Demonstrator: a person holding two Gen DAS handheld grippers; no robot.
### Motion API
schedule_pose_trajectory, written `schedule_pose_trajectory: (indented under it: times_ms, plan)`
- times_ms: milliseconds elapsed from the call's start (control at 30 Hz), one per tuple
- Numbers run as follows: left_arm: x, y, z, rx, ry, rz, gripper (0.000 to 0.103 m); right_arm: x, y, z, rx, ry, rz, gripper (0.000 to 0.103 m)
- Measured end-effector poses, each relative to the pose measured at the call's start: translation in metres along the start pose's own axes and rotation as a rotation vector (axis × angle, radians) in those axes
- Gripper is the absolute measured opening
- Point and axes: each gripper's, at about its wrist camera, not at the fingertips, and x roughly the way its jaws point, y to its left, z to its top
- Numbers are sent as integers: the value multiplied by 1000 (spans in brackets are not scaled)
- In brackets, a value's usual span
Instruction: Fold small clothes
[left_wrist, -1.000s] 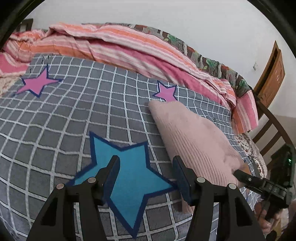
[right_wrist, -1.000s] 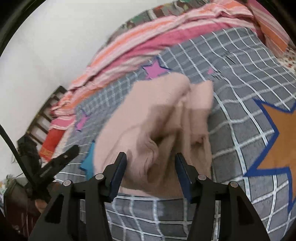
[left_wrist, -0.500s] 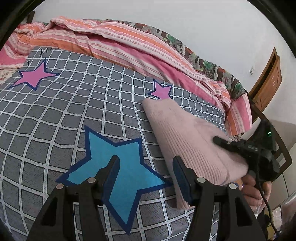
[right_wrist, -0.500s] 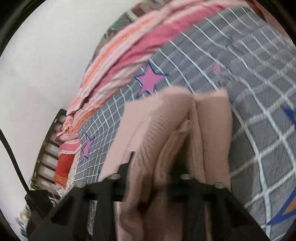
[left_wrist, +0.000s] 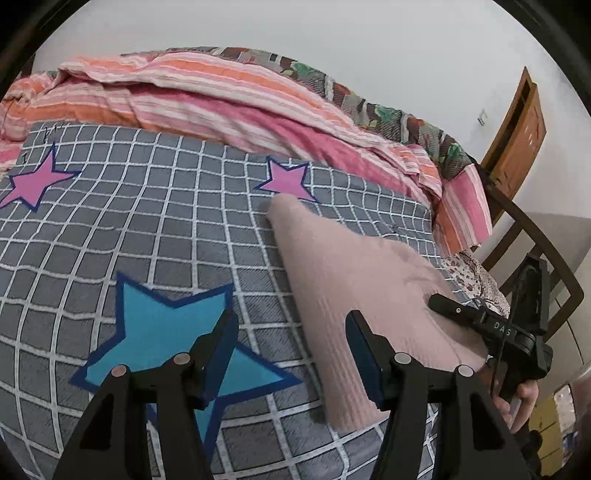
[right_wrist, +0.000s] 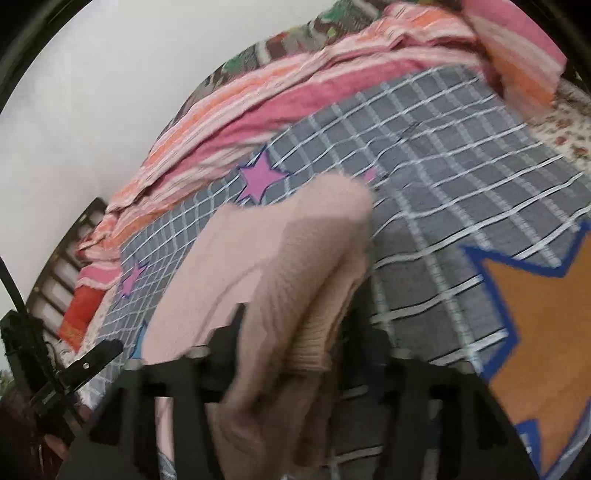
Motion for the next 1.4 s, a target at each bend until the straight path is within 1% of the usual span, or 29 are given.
schedule_pose_trajectory:
  times_ms: [33, 100, 133, 200, 233, 300, 333, 367, 400, 433, 500, 567, 600, 700, 767, 833, 933, 1000, 1100, 1167, 1200, 1267, 1300, 1333, 1367, 1400]
  plan:
    - [1, 0, 1, -1, 0, -2, 60, 1, -1, 2, 0, 1, 1, 68]
    - [1, 1, 2, -7, 2, -9, 60, 12, -5, 5, 21, 43, 16, 71]
    - [1, 2, 3, -10, 2, -11, 60, 24, -6, 9, 44, 76, 39, 75]
    - [0, 5, 2, -17, 2, -13, 60, 39, -11, 11, 82, 115, 76, 80]
    - [-1, 7, 1, -19, 2, -13, 60, 45, -13, 12, 95, 122, 91, 82]
    - [-2, 12, 0, -24, 3, -7, 60, 56, -10, 14, 82, 151, 101, 82]
    - [-2, 14, -1, -28, 3, -5, 60, 60, -6, 15, 66, 168, 108, 76]
    - [-1, 16, -1, -36, 5, -2, 60, 62, -4, 16, 52, 179, 115, 66]
    - [-2, 19, -1, -48, 6, -4, 60, 64, 0, 17, 47, 202, 152, 55]
    - [-2, 20, 0, -57, 6, -5, 60, 66, 2, 19, 55, 205, 154, 46]
    - [-6, 24, 1, -77, -1, -1, 60, 59, 6, 22, 47, 192, 154, 38]
    - [-12, 28, 2, -82, -12, 4, 60, 43, 16, 28, 41, 162, 156, 36]
    - [-17, 31, 4, -83, -20, 18, 60, 33, 23, 31, 24, 141, 158, 35]
    - [-28, 39, 4, -91, -36, 41, 60, 7, 49, 43, -17, 83, 157, 34]
    - [-34, 46, 4, -100, -46, 48, 60, -8, 70, 52, -35, 44, 124, 34]
    - [-41, 53, 3, -112, -57, 47, 60, -20, 96, 61, -79, 3, 66, 34]
    - [-49, 62, 3, -123, -75, 40, 60, -25, 130, 69, -155, -37, -11, 34]
    - [-53, 66, 4, -123, -89, 43, 60, -21, 148, 75, -170, -49, -26, 34]
    - [-57, 71, 8, -112, -101, 63, 60, -13, 168, 84, -157, -46, 23, 33]
    - [-59, 75, 10, -108, -111, 77, 60, 1, 180, 87, -125, -33, 112, 33]
    - [-60, 79, 11, -107, -114, 89, 60, 10, 182, 87, -96, -26, 186, 34]
    - [-59, 84, 12, -104, -113, 103, 60, 33, 173, 85, -2, -8, 366, 34]
    - [-57, 88, 12, -102, -107, 111, 60, 42, 169, 83, 24, 2, 402, 34]
    - [-55, 91, 12, -102, -101, 115, 60, 60, 159, 79, 57, 31, 435, 35]
    - [-51, 93, 11, -104, -93, 120, 60, 73, 153, 74, 55, 55, 430, 35]
    - [-47, 96, 9, -106, -82, 120, 60, 87, 147, 68, 40, 87, 399, 38]
